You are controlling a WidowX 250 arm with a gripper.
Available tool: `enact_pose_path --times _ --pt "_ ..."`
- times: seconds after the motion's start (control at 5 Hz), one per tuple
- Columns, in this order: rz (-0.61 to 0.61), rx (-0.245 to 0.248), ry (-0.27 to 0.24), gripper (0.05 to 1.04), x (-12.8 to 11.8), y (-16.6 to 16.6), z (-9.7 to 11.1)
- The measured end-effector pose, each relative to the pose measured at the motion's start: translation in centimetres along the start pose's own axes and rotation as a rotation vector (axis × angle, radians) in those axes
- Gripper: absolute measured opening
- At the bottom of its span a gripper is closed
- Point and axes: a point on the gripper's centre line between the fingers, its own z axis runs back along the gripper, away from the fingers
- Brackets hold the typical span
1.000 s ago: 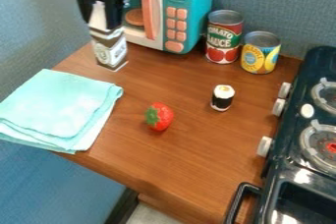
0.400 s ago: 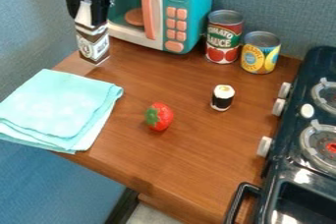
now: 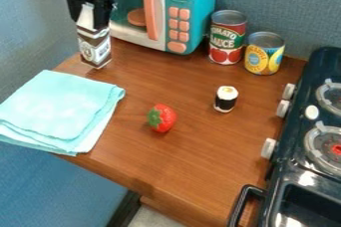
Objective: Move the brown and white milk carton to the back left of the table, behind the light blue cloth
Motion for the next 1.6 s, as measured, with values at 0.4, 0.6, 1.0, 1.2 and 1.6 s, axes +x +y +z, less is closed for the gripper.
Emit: enact_pose_path --times 0.4,0.6,1.0,1.2,1.6 --pt "-0.016 -0.052 -0.009 0.820 0.5 -0.7 -0.9" --pt "-0.022 -0.064 -0.006 0.861 0.7 -0.8 -1.2" --pt "-0.039 -0.089 -0.010 1.006 0.7 -1.2 -0.8" --pt "-0.046 -0.102 -0.022 1.004 0.7 -0.9 -0.8" --pt "-0.072 -0.052 -0.037 1.001 -1.9 -0.5 1.4"
